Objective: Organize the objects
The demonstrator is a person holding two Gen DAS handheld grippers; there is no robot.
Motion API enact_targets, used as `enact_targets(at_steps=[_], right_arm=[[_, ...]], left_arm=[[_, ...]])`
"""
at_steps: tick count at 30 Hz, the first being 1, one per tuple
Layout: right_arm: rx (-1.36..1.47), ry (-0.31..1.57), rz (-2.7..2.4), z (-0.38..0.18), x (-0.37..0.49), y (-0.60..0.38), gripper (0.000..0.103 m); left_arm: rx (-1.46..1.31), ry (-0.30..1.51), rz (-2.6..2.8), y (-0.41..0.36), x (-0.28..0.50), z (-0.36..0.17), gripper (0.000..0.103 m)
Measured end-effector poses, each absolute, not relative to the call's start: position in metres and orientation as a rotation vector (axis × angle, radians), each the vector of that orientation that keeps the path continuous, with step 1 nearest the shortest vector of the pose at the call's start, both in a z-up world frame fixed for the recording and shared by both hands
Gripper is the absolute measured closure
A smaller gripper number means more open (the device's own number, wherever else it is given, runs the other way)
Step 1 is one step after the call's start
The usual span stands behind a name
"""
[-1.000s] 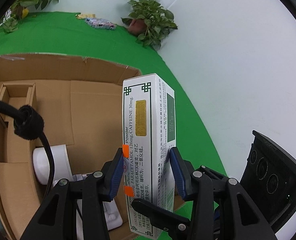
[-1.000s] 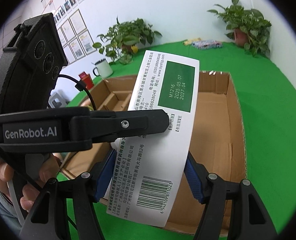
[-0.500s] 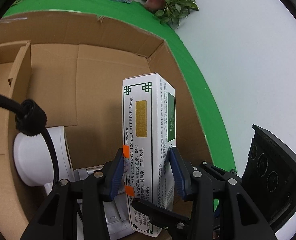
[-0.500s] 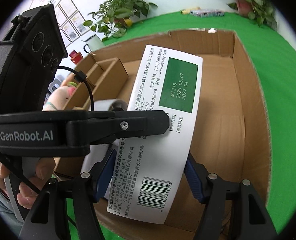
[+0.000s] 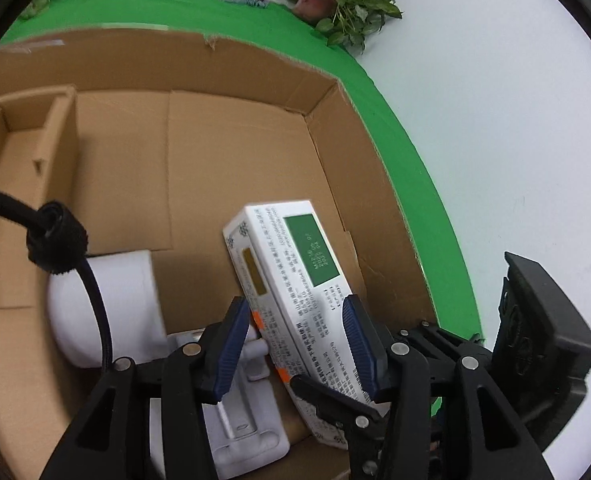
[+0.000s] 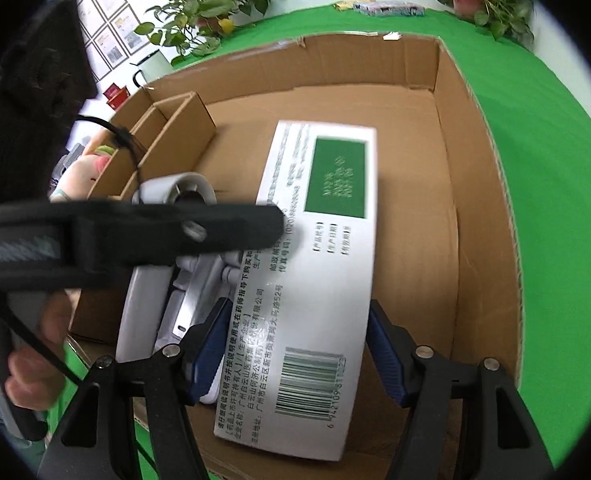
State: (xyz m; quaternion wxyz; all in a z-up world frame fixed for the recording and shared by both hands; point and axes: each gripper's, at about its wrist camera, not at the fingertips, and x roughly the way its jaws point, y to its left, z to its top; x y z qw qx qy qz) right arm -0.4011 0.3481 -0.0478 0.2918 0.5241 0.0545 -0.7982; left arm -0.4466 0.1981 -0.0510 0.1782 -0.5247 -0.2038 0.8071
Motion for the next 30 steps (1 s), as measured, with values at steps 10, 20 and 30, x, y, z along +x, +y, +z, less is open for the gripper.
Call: enact_targets(at_steps=[10,20,30], right_arm=[[1.499,0.231,-2.102,-0.058,-0.399,0.332,0.032],[1.403,0.232,-2.137,-0.054,-0.381,0.337,0.026],[0.889,0.198,-2.534,-0.018,-0.31,0.348,0.016]], left_arm=[[-1.373,-0.456,2.531,0.156,-0.38,-0.024,0.051],[-1.127,-0.369,2.866,0.114,-0.291,0.003,0.033],[-1.044,-0.037,3.133,0.122,-0.239,-0.024,0.014]])
